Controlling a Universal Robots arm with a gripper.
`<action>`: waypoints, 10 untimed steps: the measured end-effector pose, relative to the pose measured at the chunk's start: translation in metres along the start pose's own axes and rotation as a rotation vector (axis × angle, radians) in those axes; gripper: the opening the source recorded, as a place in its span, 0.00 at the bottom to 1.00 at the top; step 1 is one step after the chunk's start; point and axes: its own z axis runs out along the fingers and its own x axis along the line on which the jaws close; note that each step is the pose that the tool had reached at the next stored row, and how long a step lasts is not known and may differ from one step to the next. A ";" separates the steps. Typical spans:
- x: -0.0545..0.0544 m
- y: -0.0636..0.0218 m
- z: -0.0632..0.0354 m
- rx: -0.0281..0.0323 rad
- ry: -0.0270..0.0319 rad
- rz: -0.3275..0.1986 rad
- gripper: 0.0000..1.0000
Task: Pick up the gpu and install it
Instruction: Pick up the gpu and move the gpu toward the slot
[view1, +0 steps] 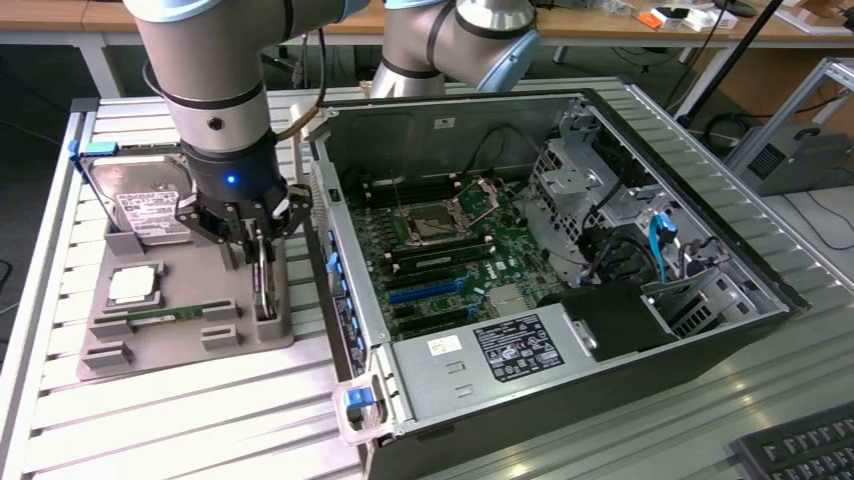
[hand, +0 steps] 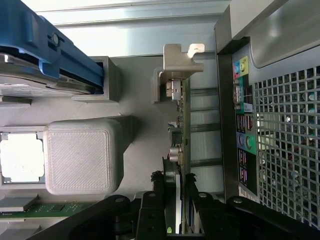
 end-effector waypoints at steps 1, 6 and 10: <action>0.000 0.0000 0.0000 0.0000 0.0000 0.000 0.27; 0.000 0.0000 -0.0003 -0.0002 -0.0002 0.000 0.27; 0.000 0.0000 -0.0074 0.0000 0.0000 0.000 0.27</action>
